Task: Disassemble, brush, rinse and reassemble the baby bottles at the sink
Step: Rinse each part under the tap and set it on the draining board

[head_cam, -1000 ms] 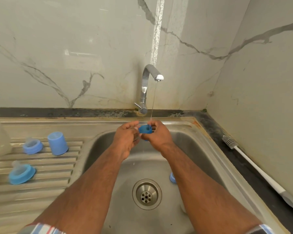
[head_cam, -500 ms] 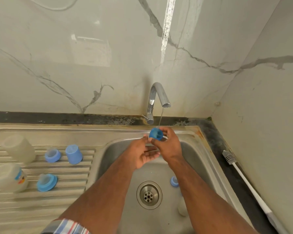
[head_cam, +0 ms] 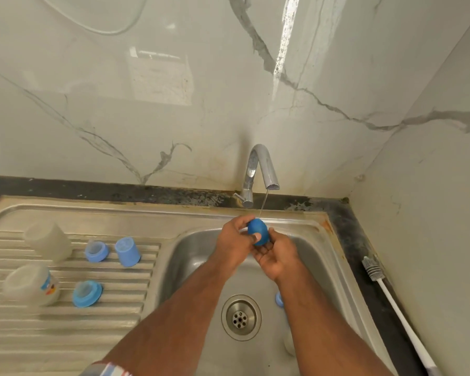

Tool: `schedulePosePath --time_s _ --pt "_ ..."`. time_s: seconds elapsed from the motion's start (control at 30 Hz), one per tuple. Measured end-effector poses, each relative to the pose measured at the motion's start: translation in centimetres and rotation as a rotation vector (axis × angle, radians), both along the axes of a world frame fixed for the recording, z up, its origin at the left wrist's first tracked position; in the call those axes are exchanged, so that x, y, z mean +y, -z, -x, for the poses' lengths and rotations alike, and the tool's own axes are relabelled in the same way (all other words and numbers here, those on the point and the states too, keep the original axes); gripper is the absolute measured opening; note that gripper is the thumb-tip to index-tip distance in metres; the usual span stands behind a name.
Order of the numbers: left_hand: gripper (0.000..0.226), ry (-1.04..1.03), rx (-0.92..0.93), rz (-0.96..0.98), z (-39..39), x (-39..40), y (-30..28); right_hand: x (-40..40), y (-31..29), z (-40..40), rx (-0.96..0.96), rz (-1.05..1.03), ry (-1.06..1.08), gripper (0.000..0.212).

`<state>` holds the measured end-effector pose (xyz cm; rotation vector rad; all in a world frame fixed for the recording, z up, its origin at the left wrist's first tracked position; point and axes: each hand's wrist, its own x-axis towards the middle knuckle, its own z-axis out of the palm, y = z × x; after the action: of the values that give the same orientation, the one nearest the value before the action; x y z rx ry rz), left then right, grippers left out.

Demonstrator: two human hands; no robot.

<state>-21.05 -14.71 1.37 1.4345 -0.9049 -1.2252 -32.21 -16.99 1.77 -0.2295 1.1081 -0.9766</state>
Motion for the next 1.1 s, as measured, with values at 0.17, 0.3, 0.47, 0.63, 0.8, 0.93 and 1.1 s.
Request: schedulePosePath --time_s 0.17,0.3,0.47,0.63,0.8,0.93,1.1 --pt "0.05 -0.019 -0.261 0.063 -0.5 1.3 -0.9 0.0 -0.9 0.0 0.127 0.06 -0.112 0.022" --pt "0.048 -0.091 -0.402 0.067 -1.8 3.2 -2.0 -0.2 -1.8 -1.0 0.498 0.234 -0.294 0.031" --pt "0.054 -0.072 -0.442 0.056 -2.9 4.7 -2.6 0.8 -2.5 -1.3 0.6 0.489 -0.602 0.044" --pt "0.055 0.016 -0.539 0.073 -4.6 6.0 -4.1 1.5 -3.5 -1.9 0.766 0.665 -0.707 0.053" --pt "0.05 0.069 -0.694 0.04 -11.8 11.5 -4.5 5.4 -1.8 -9.2 0.719 0.763 -0.891 0.048" --pt "0.052 0.029 -0.803 -0.183 -16.8 15.9 -3.8 8.8 1.0 -15.7 0.735 0.845 -0.984 0.042" --pt "0.054 0.042 -0.897 -0.317 -18.2 17.7 -3.4 10.8 2.6 -19.1 0.88 0.853 -1.071 0.044"
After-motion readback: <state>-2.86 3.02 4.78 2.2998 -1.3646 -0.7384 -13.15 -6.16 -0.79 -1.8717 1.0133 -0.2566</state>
